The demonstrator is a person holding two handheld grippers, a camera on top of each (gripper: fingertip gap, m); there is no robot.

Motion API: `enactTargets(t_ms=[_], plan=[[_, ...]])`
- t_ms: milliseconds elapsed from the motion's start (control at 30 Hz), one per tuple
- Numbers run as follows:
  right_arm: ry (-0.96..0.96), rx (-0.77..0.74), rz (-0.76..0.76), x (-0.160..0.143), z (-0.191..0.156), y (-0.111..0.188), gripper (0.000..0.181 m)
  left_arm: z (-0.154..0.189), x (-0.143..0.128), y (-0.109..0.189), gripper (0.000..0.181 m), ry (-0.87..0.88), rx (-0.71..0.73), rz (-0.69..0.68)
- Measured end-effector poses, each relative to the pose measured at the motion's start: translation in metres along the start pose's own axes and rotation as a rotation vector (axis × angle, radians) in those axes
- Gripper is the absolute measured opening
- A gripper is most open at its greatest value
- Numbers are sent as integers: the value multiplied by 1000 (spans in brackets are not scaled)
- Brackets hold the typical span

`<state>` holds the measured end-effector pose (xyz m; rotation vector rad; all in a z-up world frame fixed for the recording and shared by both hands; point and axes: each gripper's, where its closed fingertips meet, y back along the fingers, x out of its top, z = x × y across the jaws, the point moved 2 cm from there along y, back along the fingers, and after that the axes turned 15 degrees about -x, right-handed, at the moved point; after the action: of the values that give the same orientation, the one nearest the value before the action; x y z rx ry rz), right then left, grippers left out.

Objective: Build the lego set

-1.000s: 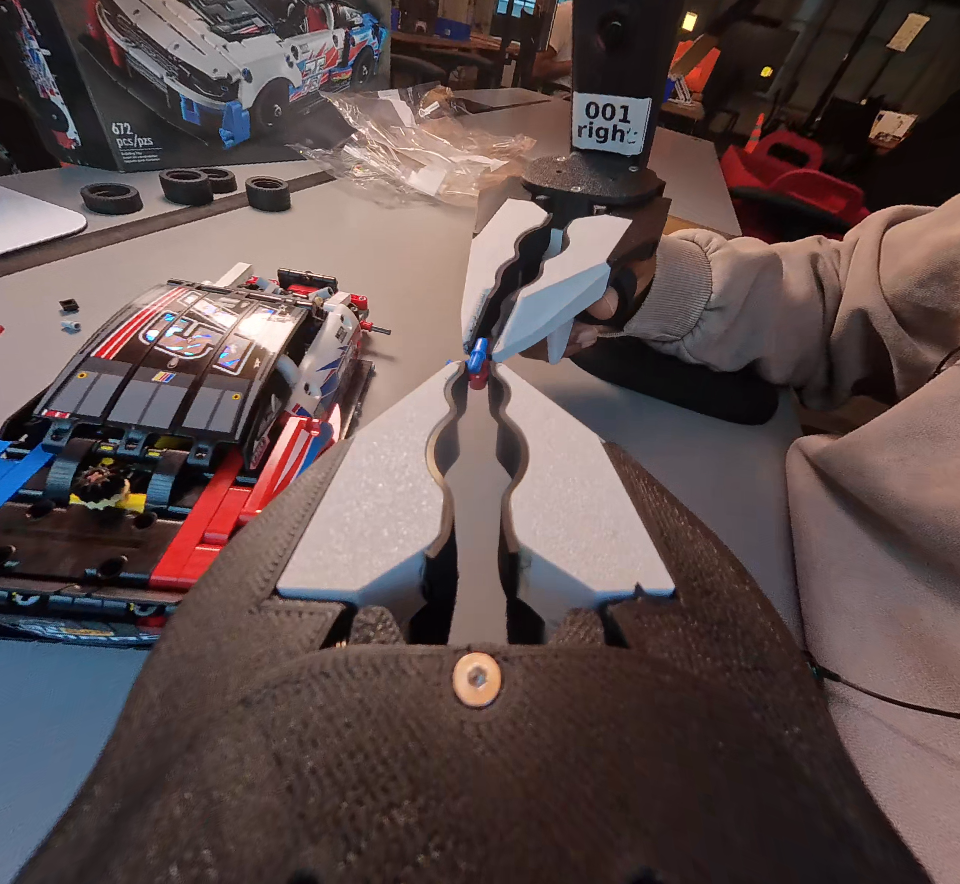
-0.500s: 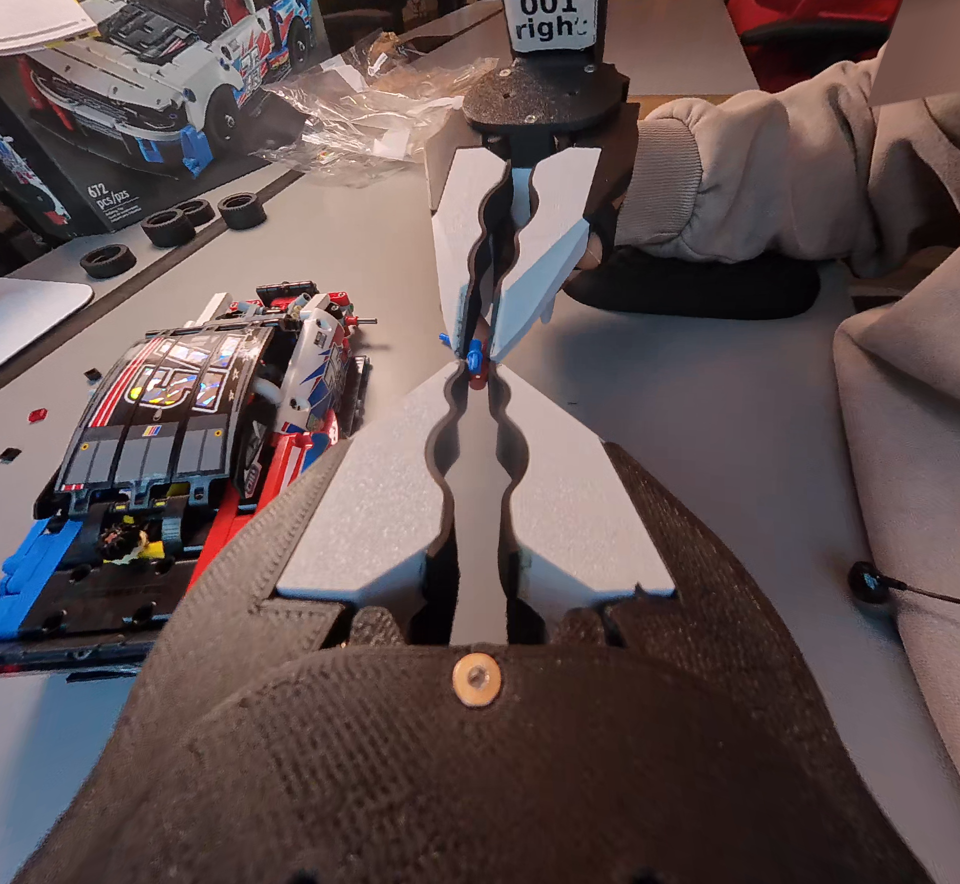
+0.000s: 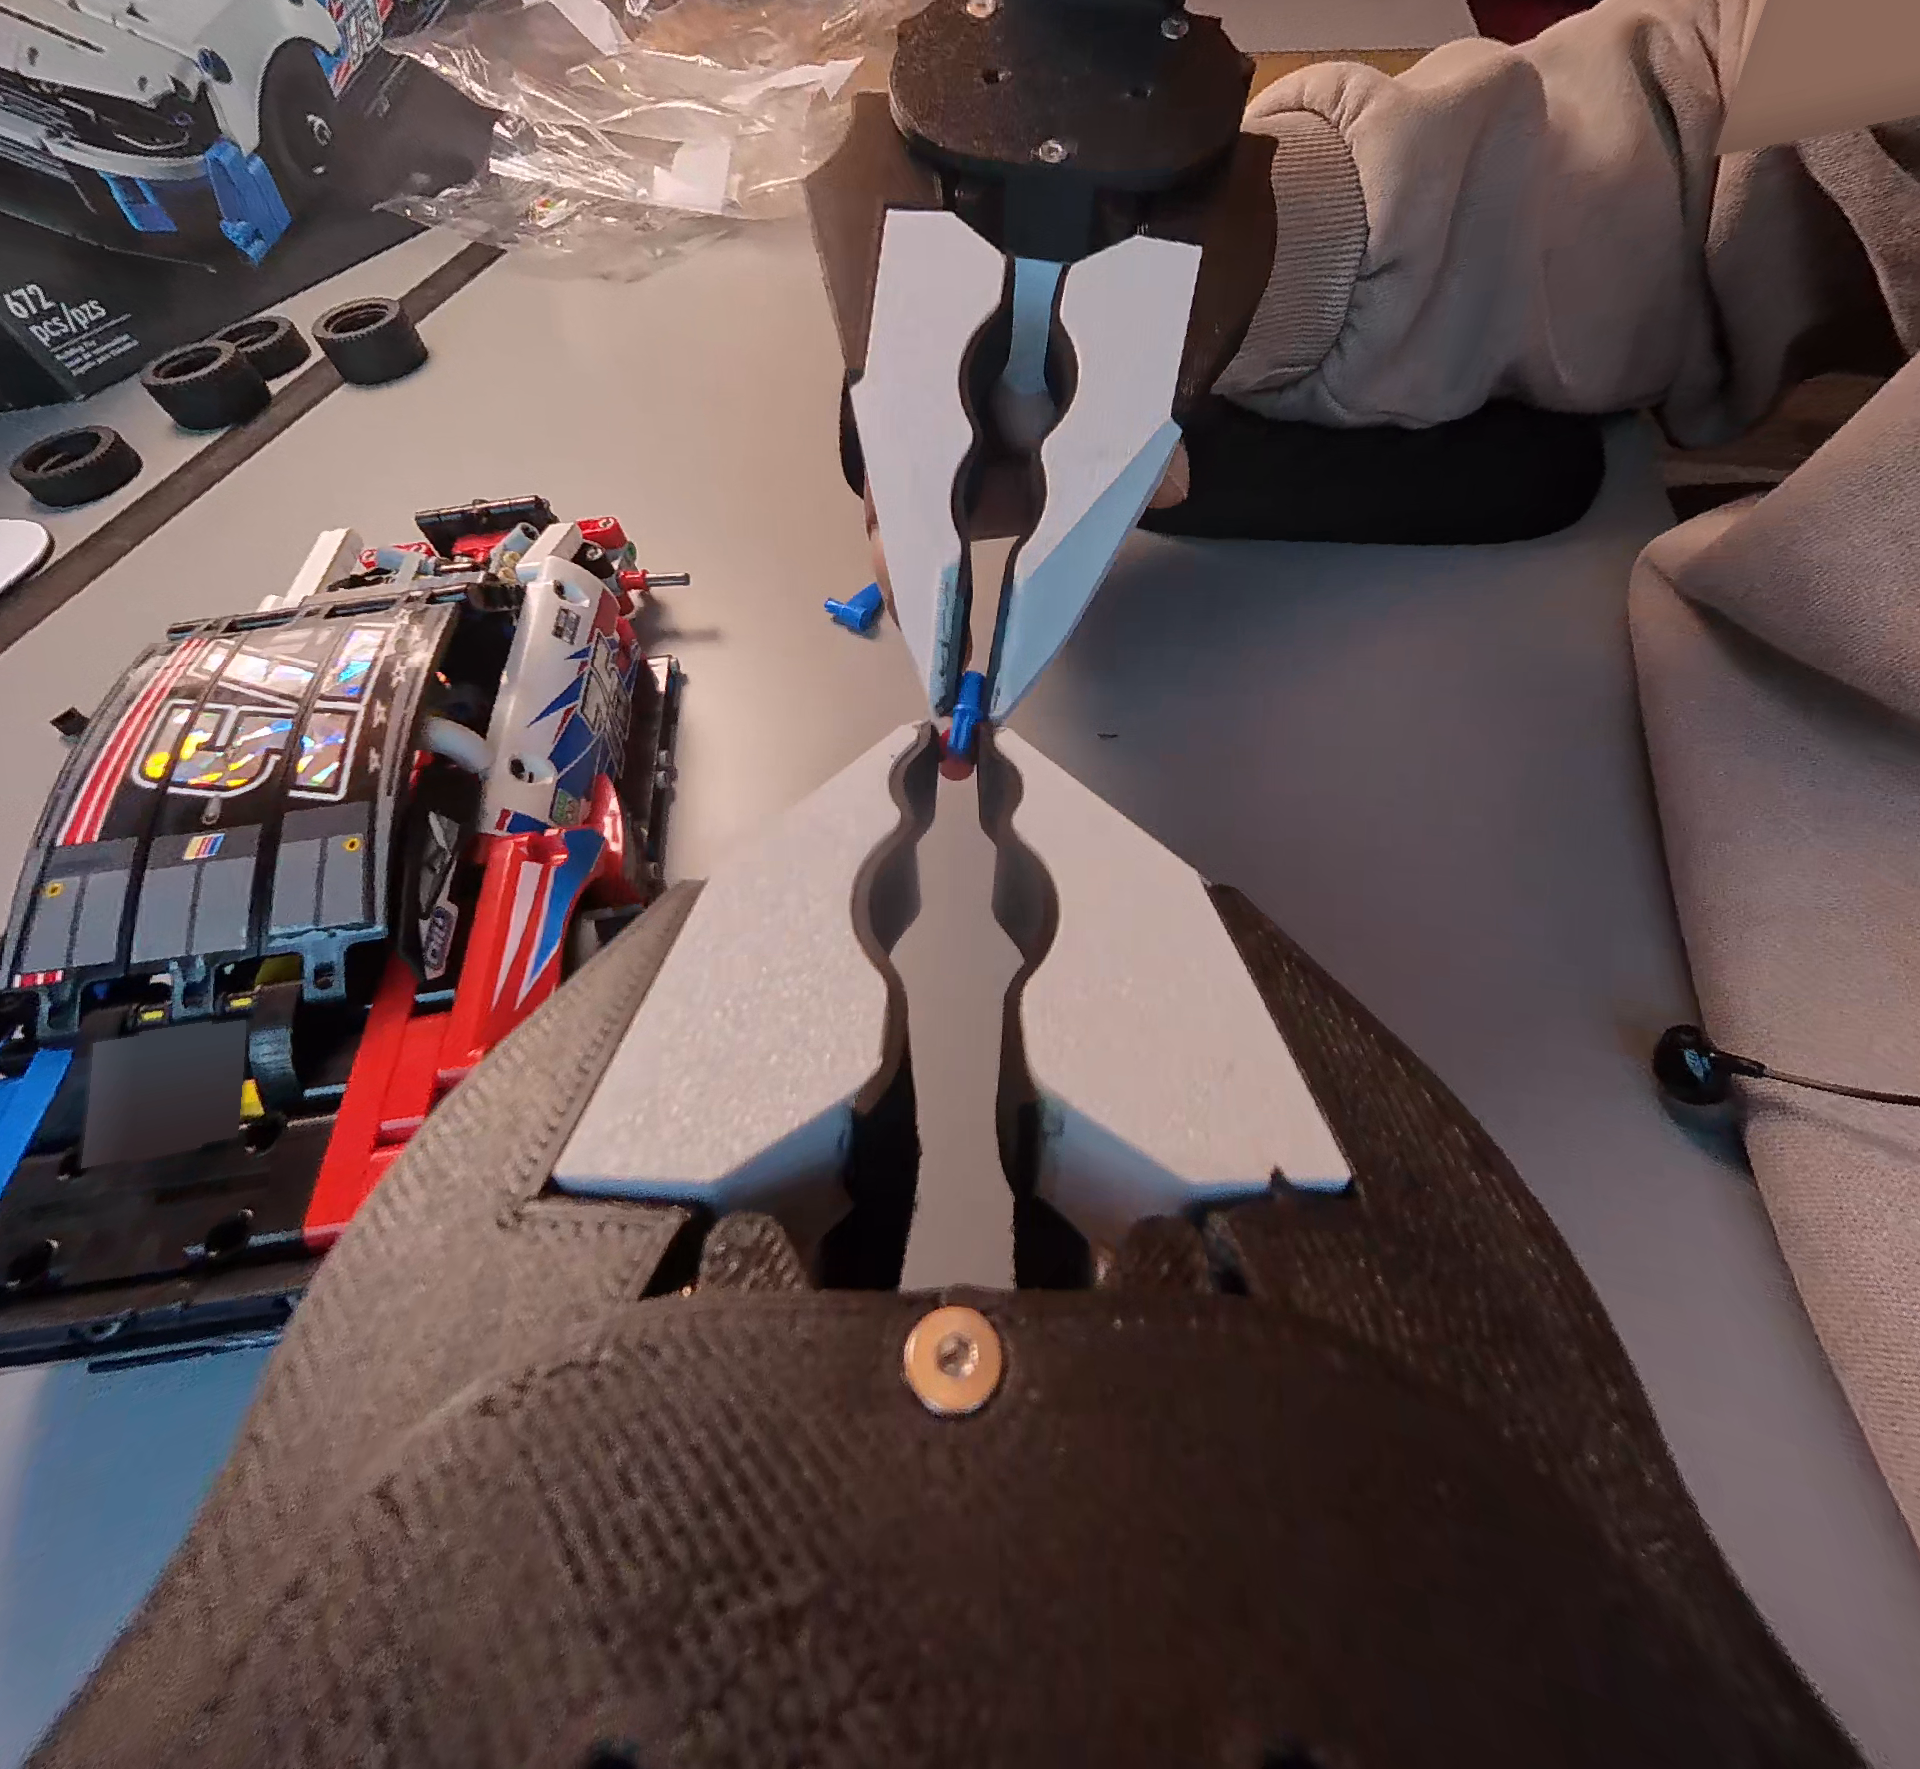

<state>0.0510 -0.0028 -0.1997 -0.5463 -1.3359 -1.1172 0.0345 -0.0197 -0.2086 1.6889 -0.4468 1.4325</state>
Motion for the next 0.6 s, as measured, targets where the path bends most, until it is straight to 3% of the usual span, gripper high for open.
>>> enactTargets(t_ms=[600], plan=[[47,16,-45,-9,-7,-3,5,5,-9,-4,5,-68,2,-106]])
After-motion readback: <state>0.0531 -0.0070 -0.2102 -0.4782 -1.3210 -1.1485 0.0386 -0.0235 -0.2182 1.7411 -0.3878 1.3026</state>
